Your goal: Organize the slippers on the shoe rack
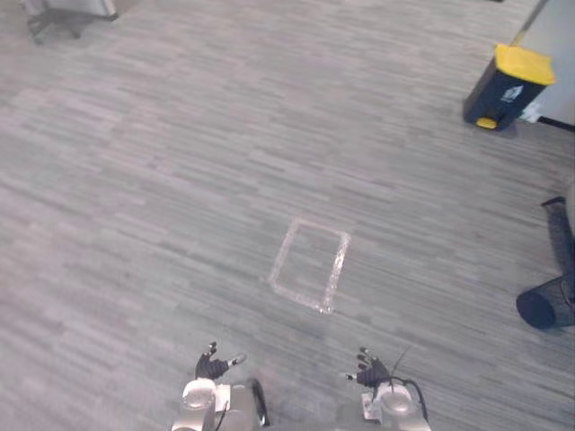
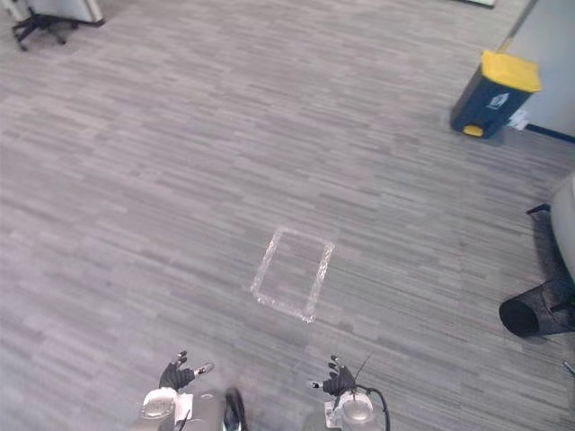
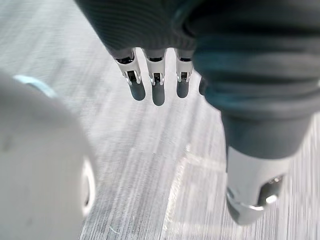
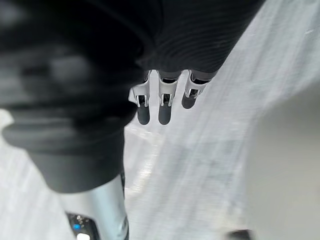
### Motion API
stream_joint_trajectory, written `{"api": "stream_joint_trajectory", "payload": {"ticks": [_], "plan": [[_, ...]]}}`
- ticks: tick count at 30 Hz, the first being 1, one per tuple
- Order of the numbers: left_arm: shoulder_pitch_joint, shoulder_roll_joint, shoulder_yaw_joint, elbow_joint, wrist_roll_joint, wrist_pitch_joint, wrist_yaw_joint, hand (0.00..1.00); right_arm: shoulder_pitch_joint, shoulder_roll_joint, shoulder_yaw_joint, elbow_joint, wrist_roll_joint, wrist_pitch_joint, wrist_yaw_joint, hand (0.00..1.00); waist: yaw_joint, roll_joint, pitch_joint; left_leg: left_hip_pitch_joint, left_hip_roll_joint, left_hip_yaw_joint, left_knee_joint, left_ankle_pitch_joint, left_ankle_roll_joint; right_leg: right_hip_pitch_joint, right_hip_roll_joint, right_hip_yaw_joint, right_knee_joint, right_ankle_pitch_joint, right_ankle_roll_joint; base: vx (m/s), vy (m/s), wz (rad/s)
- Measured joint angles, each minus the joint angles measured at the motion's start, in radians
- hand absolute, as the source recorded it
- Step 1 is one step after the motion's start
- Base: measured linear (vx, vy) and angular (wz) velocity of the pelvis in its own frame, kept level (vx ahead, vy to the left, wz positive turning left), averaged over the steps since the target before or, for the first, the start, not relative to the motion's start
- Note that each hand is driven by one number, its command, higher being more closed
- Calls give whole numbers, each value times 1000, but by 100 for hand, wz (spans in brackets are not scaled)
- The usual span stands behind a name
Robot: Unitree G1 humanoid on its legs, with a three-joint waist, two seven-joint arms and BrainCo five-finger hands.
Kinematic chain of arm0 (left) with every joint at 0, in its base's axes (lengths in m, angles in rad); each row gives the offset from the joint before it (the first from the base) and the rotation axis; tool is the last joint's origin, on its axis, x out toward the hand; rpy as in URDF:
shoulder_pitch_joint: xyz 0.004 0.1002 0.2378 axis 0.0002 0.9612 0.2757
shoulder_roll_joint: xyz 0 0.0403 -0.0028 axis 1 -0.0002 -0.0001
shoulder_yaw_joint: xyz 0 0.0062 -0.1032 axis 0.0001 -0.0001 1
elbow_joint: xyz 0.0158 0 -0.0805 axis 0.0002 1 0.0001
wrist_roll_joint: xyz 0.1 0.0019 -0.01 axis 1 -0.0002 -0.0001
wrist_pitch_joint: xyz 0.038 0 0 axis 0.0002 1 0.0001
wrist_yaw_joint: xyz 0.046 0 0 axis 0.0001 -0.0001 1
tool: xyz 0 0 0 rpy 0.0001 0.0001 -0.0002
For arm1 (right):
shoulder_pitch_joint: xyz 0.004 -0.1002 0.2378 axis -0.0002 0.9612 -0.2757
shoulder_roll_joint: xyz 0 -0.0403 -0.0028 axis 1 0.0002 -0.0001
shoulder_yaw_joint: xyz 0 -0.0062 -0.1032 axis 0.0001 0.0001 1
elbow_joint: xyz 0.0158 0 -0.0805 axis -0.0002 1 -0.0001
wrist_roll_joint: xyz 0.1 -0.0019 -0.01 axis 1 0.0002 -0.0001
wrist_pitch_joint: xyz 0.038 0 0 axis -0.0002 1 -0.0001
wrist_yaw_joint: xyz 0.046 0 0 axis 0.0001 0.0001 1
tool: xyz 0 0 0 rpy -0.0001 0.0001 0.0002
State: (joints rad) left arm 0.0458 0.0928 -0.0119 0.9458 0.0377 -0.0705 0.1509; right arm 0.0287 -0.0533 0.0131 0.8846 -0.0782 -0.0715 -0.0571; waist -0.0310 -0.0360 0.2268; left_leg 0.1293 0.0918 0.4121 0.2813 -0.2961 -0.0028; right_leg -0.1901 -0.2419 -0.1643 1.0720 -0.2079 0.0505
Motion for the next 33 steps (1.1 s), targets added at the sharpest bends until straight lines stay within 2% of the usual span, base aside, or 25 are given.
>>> {"api": "stream_joint_trajectory", "payload": {"ticks": [2,3,4,5,6,7,8,9,10,11,13,14,15,16,17,19,20,21,22,23,26,27,30,32,33], "plan": [[0,1,-10,0,1,0,-1,0,-8,-9,-1,-2,0,-2,-2,0,-20,8,1,72,17,13,-59,7,-12,-70,28,-90,-103,-60,-40,524,15,-14],[-4,0,-10,2,1,0,-1,0,-11,-10,-5,-10,2,-7,-2,0,-34,10,3,107,29,20,-85,7,-12,-125,62,-130,-256,-69,-54,574,-73,2],[-13,-2,-12,8,3,0,-2,0,-12,-10,-6,-22,2,-11,-2,0,-41,13,4,137,36,31,-104,6,-13,-152,92,-157,-449,-31,-60,481,-93,4],[-15,-2,-16,9,6,0,-2,0,-12,-10,-6,-25,1,-11,-2,0,-41,12,4,150,38,37,-113,8,-17,-153,105,-163,-544,10,-58,500,-130,4],[-15,5,-18,10,16,-1,-3,0,-7,-5,-4,-17,3,-8,-2,0,-43,-9,2,200,4,52,-141,12,-69,-121,118,-185,-792,265,-119,529,-114,-28],[-22,-32,-17,28,21,1,-2,0,-37,-27,-7,1,0,-8,-4,0,-38,50,4,229,46,58,-149,13,-103,-104,164,-198,-797,291,-173,512,-80,-34],[-26,-35,-18,29,23,-1,-5,0,-42,-27,-5,1,-1,-5,-4,0,-38,56,3,224,46,56,-147,23,-106,-107,167,-196,-795,278,-177,469,-53,-45],[-40,-47,-18,27,30,-3,-6,0,-53,-31,-7,8,-2,-2,-3,0,-37,69,10,224,38,43,-165,46,-84,-117,170,-184,-771,251,-173,326,-47,-24],[-52,-54,-20,28,41,-9,-9,0,-54,-33,-21,4,0,1,-2,0,-44,78,11,239,27,47,-185,102,-85,-131,171,-173,-723,204,-171,399,-106,-20],[-57,-55,-21,29,41,-8,-11,0,-55,-37,-24,4,0,1,-3,0,-56,80,11,240,42,39,-150,122,-114,-125,175,-174,-697,171,-170,361,-144,-14],[-59,-60,-24,29,42,-8,-20,0,-47,-35,-30,4,0,3,-2,0,-62,82,11,179,105,4,86,133,-130,-71,191,-175,-707,113,-144,375,-165,-13],[-60,-66,-22,29,42,-7,-21,0,-39,-35,-35,4,0,5,-3,0,-63,91,12,112,171,-12,296,206,-160,-12,220,-172,-738,99,-146,359,-115,-33],[-45,-77,-17,27,43,-6,-22,0,-23,-33,-37,-2,1,7,-3,0,-60,107,6,64,234,-10,452,296,-142,45,253,-150,-786,92,-155,382,-64,-59],[-20,-83,-17,27,44,-5,-24,0,-14,-38,-42,-1,2,9,-4,0,-54,114,3,-4,299,14,639,258,-124,107,289,-121,-834,83,-169,533,-6,-73],[-14,-79,-15,26,43,-4,-25,0,-14,-35,-43,12,3,14,-5,0,-50,113,3,-64,319,39,727,172,-95,157,293,-89,-864,79,-176,375,29,-59],[-11,-74,-13,18,43,-3,-25,0,-14,-30,-43,19,3,16,-5,0,-50,93,11,-130,309,51,732,107,-87,202,292,-62,-899,79,-176,296,44,-48],[-15,-69,-10,-4,43,-5,-26,0,-14,-30,-46,39,3,22,-5,0,-36,80,14,-207,250,19,571,39,-74,253,282,-8,-923,74,-164,298,66,-60],[-15,-69,-9,-8,42,-6,-25,0,-13,-30,-46,42,3,23,-5,0,-31,79,15,-216,233,2,523,36,-79,257,279,4,-924,72,-161,283,127,-93],[-16,-68,-8,-18,41,-8,-24,0,-12,-30,-49,49,3,24,-5,0,-15,78,15,-237,168,-77,357,32,-88,267,267,38,-921,65,-150,337,232,-136],[-13,-66,-5,-23,40,-10,-21,0,-13,-30,-49,54,3,24,-8,0,-5,77,16,-256,66,-272,88,58,-107,282,252,124,-918,41,-127,284,210,-144],[-12,-66,-5,-15,40,-10,-19,0,-7,-36,-49,55,4,23,-21,0,-2,88,9,-270,36,-432,-47,129,-124,292,253,228,-899,13,-78,309,247,-146],[-8,-69,-9,1,39,-9,-19,0,-2,-39,-48,54,3,23,-28,0,-1,112,-9,-259,48,-433,-22,235,-119,294,264,283,-866,-16,-44,384,310,-147],[-21,-27,-21,26,39,-7,-19,0,22,5,-49,49,2,21,-31,0,-10,30,-46,-248,2,-333,37,162,-77,283,186,284,-842,-43,0,354,261,-89],[-36,-23,-39,48,39,0,-20,0,20,11,-50,50,3,22,-30,0,-6,10,-45,-211,-6,-273,43,111,-50,247,168,297,-740,-43,2,296,268,-78],[-34,-22,-48,48,39,0,-20,0,19,12,-50,50,3,21,-30,0,2,22,-37,-162,-7,-225,17,99,-39,202,162,292,-624,-37,13,219,264,-104]]}}
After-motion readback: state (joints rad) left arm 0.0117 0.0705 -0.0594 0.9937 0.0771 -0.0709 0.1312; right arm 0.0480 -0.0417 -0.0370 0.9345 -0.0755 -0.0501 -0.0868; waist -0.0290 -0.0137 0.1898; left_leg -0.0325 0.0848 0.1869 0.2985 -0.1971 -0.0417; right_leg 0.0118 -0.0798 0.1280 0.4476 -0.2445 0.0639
